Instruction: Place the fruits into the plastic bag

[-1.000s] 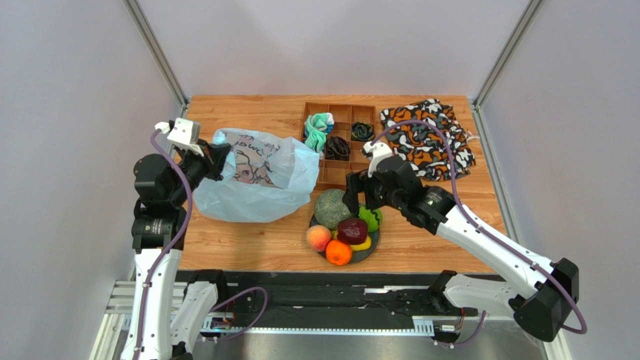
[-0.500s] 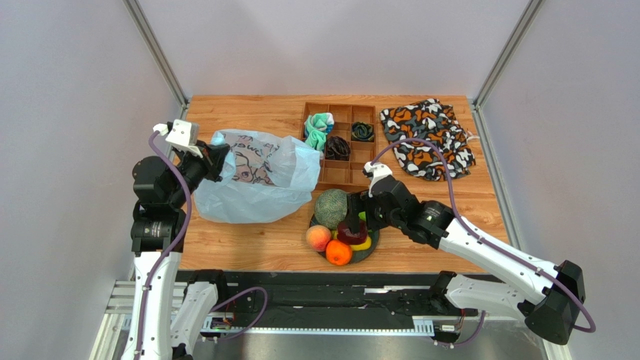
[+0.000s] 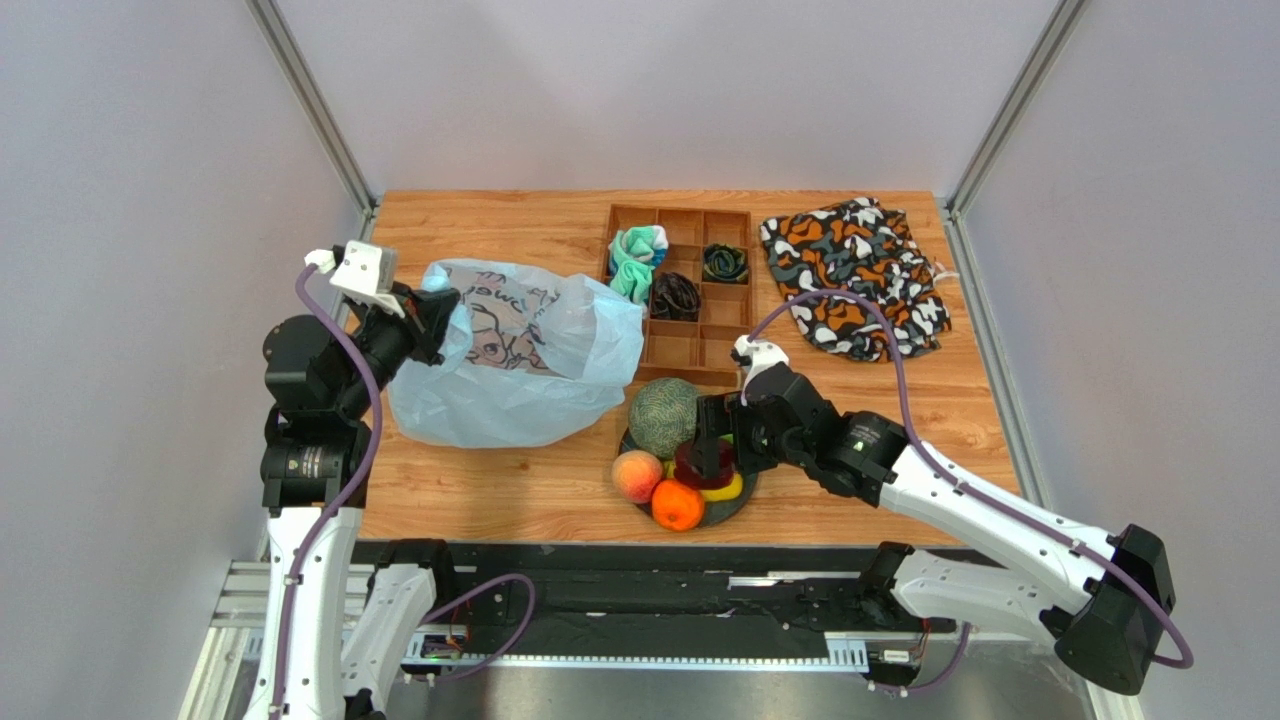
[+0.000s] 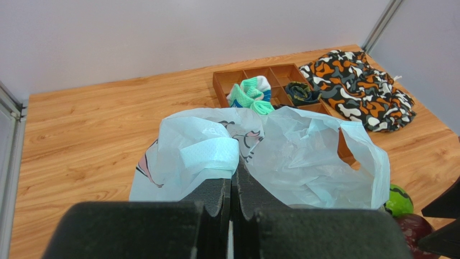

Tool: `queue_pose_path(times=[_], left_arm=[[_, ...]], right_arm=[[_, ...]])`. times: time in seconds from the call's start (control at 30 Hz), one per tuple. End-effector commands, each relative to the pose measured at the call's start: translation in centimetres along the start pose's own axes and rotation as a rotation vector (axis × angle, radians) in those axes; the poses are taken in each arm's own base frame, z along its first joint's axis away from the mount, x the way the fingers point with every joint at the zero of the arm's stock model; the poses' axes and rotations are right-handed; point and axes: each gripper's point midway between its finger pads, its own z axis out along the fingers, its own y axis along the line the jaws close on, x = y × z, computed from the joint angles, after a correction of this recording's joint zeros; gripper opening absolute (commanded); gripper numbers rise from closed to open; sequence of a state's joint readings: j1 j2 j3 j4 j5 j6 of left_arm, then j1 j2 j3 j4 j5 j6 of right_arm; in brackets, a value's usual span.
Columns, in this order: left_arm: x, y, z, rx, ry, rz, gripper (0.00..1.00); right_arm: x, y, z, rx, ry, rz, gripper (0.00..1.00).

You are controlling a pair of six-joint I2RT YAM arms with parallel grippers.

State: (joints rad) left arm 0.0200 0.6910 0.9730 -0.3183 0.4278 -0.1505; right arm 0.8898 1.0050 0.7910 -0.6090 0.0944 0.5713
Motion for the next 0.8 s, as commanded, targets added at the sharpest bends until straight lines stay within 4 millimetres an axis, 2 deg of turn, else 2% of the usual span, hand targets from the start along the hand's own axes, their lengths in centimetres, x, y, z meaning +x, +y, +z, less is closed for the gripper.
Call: queue_pose_path(times=[0.0, 0.77], left_arm=[[-0.2, -0.3, 0.0, 0.015, -0.011, 0.014, 0.00], [-0.1, -0.8, 0.2, 0.047, -0.009, 0.005, 0.00]], right_arm=[[-0.6, 1.2, -0.2, -0.052, -0.033, 0.021, 1.00], [0.3, 1.9, 1.0, 0.023, -0.015, -0.040, 1.00]])
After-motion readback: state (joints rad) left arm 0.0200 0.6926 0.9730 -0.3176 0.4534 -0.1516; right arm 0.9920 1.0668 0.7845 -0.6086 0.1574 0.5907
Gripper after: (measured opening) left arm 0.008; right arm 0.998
